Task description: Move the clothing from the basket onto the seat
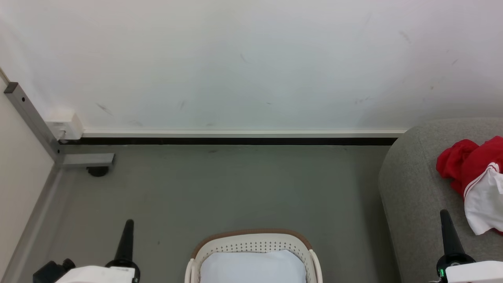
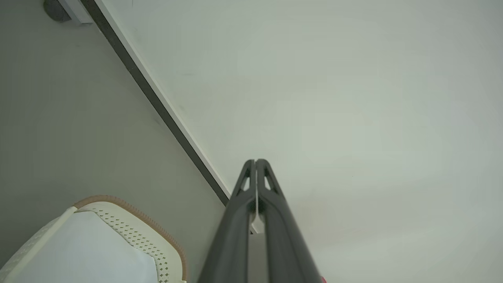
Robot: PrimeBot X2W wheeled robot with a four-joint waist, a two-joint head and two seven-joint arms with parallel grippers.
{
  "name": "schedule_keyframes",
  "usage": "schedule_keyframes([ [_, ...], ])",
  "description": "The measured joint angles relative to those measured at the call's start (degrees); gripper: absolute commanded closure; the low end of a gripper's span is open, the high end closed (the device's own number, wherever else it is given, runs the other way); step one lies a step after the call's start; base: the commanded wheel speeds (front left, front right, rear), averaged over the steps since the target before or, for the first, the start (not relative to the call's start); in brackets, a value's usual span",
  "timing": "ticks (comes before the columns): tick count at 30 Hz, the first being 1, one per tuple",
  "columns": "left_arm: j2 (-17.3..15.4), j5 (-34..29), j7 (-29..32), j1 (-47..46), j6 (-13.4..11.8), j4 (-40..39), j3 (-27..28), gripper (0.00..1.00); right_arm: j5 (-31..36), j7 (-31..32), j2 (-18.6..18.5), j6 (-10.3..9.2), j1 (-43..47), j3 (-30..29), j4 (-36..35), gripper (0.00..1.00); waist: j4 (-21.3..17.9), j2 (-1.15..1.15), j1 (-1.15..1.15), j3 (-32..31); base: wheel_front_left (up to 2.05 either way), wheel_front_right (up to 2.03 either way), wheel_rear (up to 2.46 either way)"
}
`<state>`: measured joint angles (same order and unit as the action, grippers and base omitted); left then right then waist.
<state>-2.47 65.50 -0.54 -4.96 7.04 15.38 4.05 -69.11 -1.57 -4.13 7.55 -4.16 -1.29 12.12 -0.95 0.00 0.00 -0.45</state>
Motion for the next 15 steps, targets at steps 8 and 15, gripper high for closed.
schedule_keyframes([
  [8, 0.0, 4.3, 1.1, -0.3, 0.0, -0.2, 0.5, 1.00, -3.9, 1.1, 0.1, 0.00, -0.2, -0.7, 0.4, 1.00, 0.1, 0.00, 0.00, 0.1, 0.00, 0.00, 0.00],
  [15, 0.0, 7.9, 2.2, -0.4, 0.1, -0.4, 0.8, 1.00, -7.2, 2.1, 0.2, 0.00, -0.4, -1.2, 0.6, 1.00, 0.2, 0.00, 0.00, 0.2, 0.00, 0.00, 0.00],
])
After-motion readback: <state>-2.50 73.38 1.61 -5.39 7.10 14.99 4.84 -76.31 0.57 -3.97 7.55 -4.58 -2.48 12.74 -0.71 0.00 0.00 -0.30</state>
